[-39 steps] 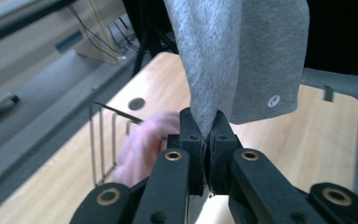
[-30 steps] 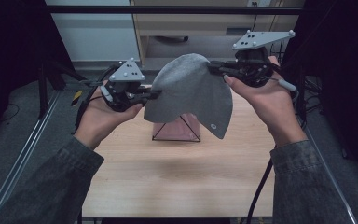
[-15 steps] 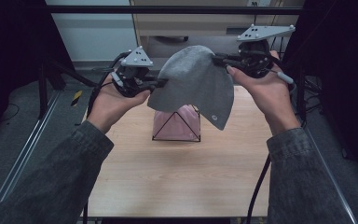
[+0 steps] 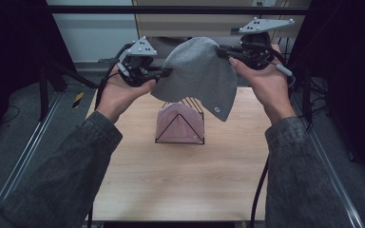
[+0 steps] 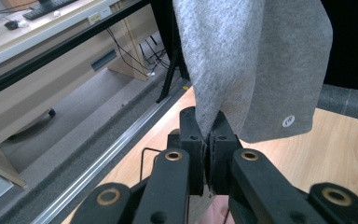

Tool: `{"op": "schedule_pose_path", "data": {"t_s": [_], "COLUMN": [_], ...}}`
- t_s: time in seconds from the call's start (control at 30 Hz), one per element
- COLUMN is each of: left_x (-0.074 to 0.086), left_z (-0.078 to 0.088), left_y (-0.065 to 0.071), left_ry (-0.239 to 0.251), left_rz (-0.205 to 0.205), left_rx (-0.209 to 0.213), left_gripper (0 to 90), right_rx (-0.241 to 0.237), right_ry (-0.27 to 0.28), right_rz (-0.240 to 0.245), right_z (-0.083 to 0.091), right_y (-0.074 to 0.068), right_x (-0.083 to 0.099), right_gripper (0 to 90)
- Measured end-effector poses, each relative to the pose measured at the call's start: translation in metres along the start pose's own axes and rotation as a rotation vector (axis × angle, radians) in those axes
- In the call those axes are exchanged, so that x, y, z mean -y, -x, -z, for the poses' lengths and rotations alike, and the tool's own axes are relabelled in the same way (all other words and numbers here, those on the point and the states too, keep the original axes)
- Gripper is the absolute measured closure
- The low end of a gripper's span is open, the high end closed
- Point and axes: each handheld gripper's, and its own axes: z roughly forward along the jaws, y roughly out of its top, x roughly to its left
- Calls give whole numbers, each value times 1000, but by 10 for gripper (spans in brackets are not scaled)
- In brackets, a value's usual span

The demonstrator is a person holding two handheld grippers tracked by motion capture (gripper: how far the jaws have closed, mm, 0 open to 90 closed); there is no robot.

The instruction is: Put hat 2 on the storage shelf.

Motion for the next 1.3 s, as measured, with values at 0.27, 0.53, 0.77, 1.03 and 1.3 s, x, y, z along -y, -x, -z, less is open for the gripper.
{"op": "schedule_pose_path", "data": {"t_s": [0.27,0.53,0.77,1.03,1.3], "left_x": [4,11,24,43,61], "left_z": [-20,-34,-42,-45,-52], "left_y": [-11,-17,-24,-34,-41], "left_ry": [2,-2,-10,-12,-44], "left_rz": [-11,-22,-13,11,30], "left_rx": [-38,-60,-86,-114,-116], "left_gripper": [873,873,873,873,873], "right_rx": [24,26,10,-20,-40], "right_ry": [9,-6,-27,-53,-78], "right_rz": [-16,-37,-39,-30,-25], "right_z": [-18,-31,-51,-68,-80], "right_y": [10,22,22,17,15], "right_x": [7,17,26,31,38], "right_gripper": [865,865,864,863,862]}}
